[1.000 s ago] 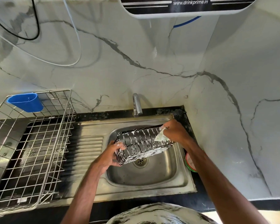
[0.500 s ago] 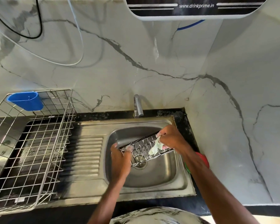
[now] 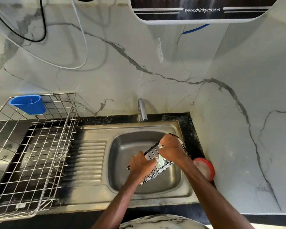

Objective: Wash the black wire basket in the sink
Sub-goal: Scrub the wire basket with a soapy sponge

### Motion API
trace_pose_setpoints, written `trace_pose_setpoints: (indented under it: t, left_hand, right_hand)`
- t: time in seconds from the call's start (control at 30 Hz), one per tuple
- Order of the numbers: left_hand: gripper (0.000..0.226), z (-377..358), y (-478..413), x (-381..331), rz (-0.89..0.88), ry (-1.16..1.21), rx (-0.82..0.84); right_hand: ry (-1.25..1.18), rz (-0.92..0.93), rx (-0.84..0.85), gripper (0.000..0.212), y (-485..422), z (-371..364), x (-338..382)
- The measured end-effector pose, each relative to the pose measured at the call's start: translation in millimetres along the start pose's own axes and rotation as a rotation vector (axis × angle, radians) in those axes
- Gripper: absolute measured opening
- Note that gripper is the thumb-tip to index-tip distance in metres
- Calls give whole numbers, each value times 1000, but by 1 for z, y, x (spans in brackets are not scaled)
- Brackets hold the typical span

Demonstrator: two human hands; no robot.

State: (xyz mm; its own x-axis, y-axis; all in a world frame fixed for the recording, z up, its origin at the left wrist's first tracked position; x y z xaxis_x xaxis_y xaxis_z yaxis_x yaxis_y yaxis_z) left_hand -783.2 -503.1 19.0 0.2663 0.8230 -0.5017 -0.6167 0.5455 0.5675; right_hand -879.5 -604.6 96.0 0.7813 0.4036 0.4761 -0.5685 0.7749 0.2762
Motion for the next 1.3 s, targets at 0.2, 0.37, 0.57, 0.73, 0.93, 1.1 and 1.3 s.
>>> trace_pose_setpoints:
  t: [0.2,0.37,0.57,0.73,0.93,1.1,1.3]
  left_hand:
    - [34,6,-5,0,-38,170,51]
    - [23,14,-9,6,-32,166,19]
    - [29,15,-9,10,-62,114,4]
    - [29,19,-6,2,-115,31,-14]
    - [39,21,-8,10,-104,133,0]
    - [40,22,-13,11,-50,234,34]
    - [33,21,-18,6,23,324,74]
  right_hand:
    - [-47,52,21,22,1,-9,0]
    - [-170,226,-160,31,13,11,-4]
    - [-47,460,-418,38,11,2,-5]
    - [43,744,-170,39,25,-56,8]
    - [-87,724,-460,30,5,-15,-30]
    - [-94,669,-581,51,6,-9,-69]
    - [-80,900,-443,41,36,-59,-45]
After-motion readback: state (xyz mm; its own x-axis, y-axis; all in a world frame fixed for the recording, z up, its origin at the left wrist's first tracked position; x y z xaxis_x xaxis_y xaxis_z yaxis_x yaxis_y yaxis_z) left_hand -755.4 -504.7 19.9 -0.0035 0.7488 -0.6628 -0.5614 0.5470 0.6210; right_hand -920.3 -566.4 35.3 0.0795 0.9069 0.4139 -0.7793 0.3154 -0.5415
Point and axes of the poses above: each hand's wrist, its own y-axis away from the middle knuckle, its own z-axis out of the back of the hand, x = y × z, the point moved 3 cm from there along -y, towards the middle knuckle, and after that the axes turned 6 degrees about z, right-handed, at the moved point
